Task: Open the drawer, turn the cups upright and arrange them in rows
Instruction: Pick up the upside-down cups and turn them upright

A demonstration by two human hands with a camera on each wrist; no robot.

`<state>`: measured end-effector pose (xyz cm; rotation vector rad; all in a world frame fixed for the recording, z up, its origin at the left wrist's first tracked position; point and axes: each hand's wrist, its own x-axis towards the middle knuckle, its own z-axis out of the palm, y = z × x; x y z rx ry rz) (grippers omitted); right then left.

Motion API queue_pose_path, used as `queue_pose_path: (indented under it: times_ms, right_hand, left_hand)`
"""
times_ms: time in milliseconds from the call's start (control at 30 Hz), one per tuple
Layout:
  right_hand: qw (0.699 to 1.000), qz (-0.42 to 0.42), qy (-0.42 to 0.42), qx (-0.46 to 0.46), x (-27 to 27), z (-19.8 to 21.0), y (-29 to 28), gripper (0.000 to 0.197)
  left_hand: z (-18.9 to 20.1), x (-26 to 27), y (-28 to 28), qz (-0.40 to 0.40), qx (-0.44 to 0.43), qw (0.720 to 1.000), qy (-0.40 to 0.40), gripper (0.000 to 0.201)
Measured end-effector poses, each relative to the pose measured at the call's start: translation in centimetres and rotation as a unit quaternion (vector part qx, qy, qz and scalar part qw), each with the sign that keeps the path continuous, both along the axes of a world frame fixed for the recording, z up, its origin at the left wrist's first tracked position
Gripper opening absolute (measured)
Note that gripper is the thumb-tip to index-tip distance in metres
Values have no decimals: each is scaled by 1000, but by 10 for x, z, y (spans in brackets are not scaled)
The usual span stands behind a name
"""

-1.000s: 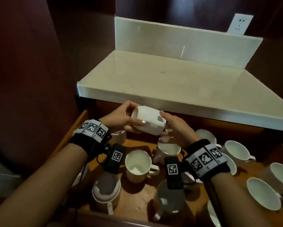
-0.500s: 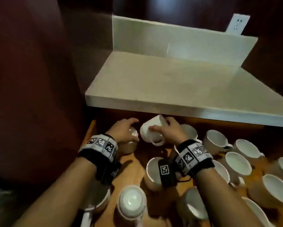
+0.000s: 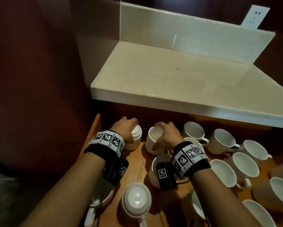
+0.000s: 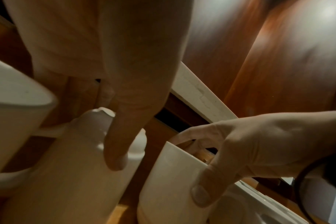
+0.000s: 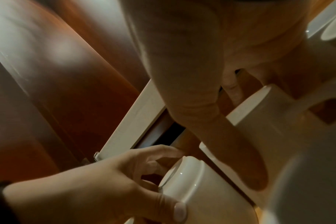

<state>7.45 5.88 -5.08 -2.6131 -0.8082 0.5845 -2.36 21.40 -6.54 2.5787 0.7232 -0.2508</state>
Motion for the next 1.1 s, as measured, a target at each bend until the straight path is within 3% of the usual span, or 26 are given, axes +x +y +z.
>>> queue_pose_path:
  times_ms: [167,333,500,633,733,833,900,933,1000,1100]
  right_hand:
    - [999,29,8,-15,0,-3,-1,89]
    - [998,38,32,-29,-2,-2,2,107]
    - [994,68,31,85,-5,9,3,114]
    - [978,59,72,185,-12,16,2,109]
    - [954,18,143,265,-17,21,2,100]
    - [897,-22,268,351,-19,25,3,90]
    - [858,-41,339,382,-20,28,3,80]
    - [853,-51,345,387,-21,30,3,73]
    - [866,-58,316,382,-22,31,3,63]
    - [919,-49,188,343,-27,27,4,66]
  left_hand:
    - [11,-5,-4,33,12,999,-35,72]
    - [27,-10,-7,50,-10,996,-68,66]
    - [50,-24,2,86,-113,979,-145,65]
    - [59,-36,9,121,-268,933,-208,60]
    - [61,-41,9,135,-364,892,-230,54]
    - [60,-45,8,153,-448,847,-242,48]
    - [58,-47,11,154,-473,835,-236,42]
    - [57,-49,13,151,-481,833,-230,40]
    - [57,-50,17,144,-490,832,-216,39]
    - [55,-49,24,148,-447,860,-199,47]
